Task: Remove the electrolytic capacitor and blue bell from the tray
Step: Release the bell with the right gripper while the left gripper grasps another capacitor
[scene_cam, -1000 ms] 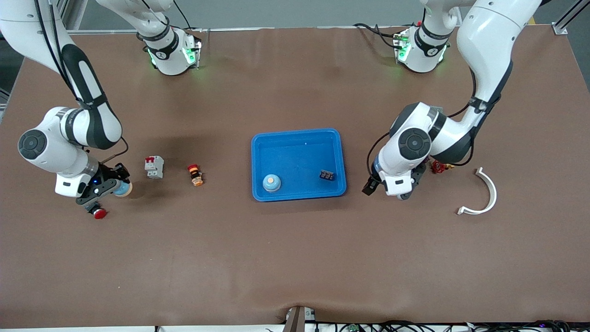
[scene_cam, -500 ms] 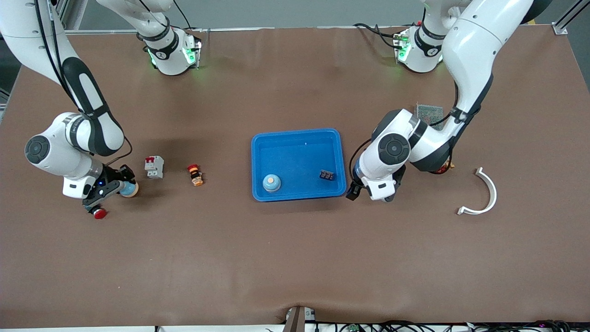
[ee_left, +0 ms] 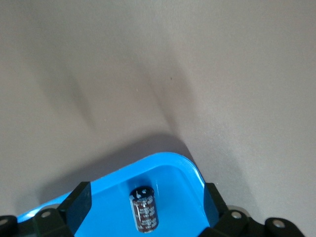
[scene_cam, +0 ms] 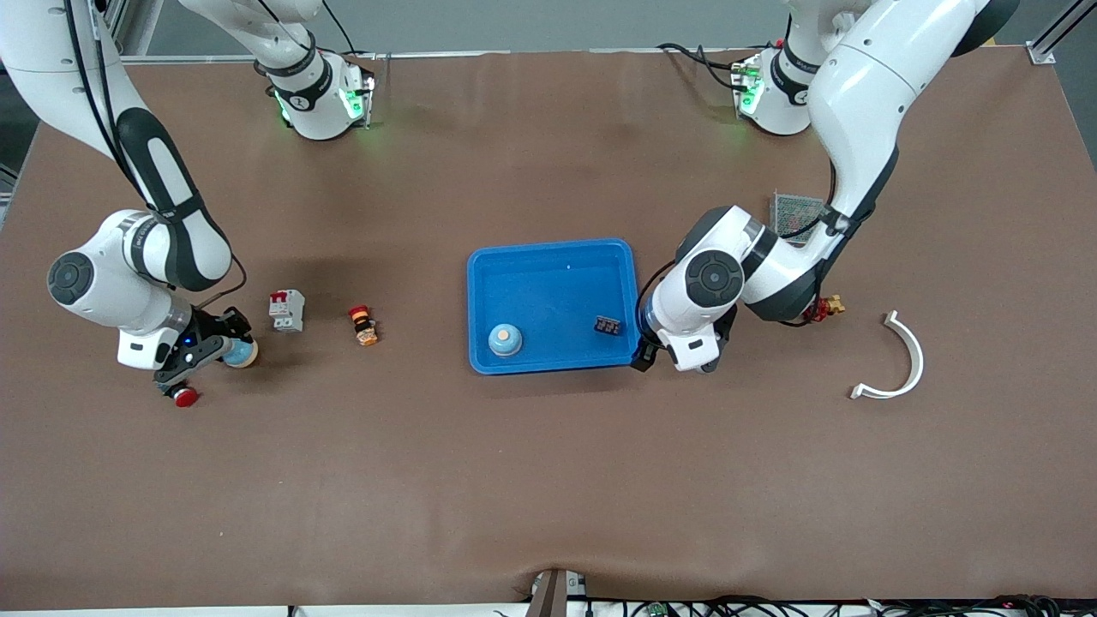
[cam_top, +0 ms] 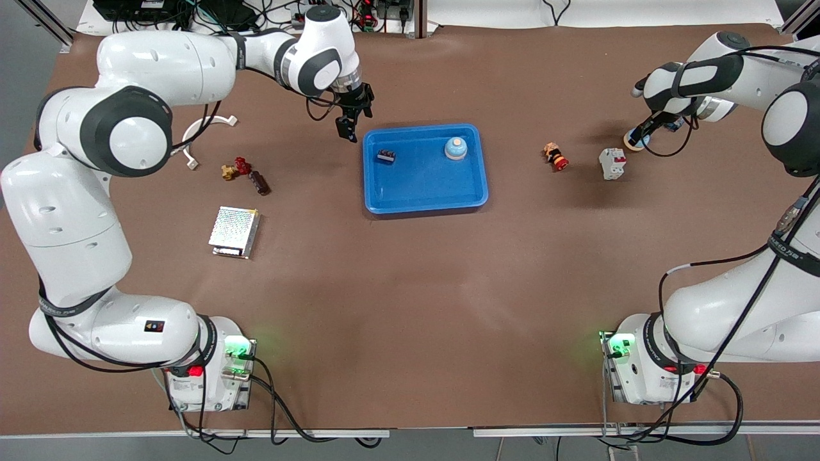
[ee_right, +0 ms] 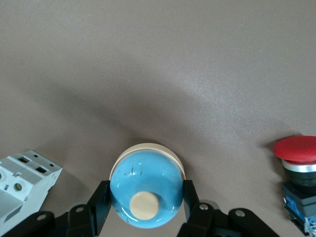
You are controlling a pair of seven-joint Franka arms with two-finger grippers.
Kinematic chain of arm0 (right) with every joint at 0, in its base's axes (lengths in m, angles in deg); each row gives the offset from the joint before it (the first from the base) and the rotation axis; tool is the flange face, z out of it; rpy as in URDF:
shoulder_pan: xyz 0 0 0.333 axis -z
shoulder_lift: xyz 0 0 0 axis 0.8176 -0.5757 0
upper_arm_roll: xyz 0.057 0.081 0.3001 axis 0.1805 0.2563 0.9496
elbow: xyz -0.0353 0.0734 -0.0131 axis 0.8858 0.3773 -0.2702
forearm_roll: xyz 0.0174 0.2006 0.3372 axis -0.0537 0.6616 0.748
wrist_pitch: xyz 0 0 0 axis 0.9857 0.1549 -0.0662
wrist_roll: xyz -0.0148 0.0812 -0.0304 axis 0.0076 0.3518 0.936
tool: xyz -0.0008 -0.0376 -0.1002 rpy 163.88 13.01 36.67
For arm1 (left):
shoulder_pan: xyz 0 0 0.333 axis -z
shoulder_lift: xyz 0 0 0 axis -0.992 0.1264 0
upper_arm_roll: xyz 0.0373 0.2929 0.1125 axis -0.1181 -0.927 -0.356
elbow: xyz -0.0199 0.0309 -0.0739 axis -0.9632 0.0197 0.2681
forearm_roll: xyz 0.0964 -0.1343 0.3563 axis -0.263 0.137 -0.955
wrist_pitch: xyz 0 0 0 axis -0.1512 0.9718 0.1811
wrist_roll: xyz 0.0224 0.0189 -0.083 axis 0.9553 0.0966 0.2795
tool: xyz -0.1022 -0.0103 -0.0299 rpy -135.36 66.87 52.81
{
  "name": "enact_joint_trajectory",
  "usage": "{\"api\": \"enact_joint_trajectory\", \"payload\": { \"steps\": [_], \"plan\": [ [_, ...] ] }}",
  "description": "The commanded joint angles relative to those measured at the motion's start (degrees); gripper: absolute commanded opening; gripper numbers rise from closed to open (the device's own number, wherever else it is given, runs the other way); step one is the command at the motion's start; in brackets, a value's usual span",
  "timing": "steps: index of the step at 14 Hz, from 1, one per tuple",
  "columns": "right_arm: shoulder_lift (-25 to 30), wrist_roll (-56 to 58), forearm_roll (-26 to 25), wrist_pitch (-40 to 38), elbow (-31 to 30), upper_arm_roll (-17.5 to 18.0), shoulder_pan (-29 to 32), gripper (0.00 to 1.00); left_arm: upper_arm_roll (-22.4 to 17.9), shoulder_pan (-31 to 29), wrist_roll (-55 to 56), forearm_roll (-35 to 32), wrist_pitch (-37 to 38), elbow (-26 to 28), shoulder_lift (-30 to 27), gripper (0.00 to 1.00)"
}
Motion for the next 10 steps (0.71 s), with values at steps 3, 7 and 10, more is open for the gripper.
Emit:
{"api": "enact_joint_trajectory", "payload": {
  "steps": [3, 7, 10],
  "plan": [
    [-0.65, 2.28, 1.43, 1.02, 0.44, 1.03, 1.23, 0.00, -0.45, 1.81, 2.83, -0.28, -1.50, -1.17, 1.35, 1.00],
    [-1.09, 2.28, 1.43, 1.38, 0.44, 1.03, 1.32, 0.00, -0.98, 3.39, 5.47, -0.36, -4.84, -1.17, 2.06, 1.00],
    [-1.80, 2.29, 1.43, 1.55, 0.44, 1.03, 1.32, 0.00, -2.73, 5.67, 7.41, -0.36, -6.07, -1.17, 2.58, 1.00]
  ]
}}
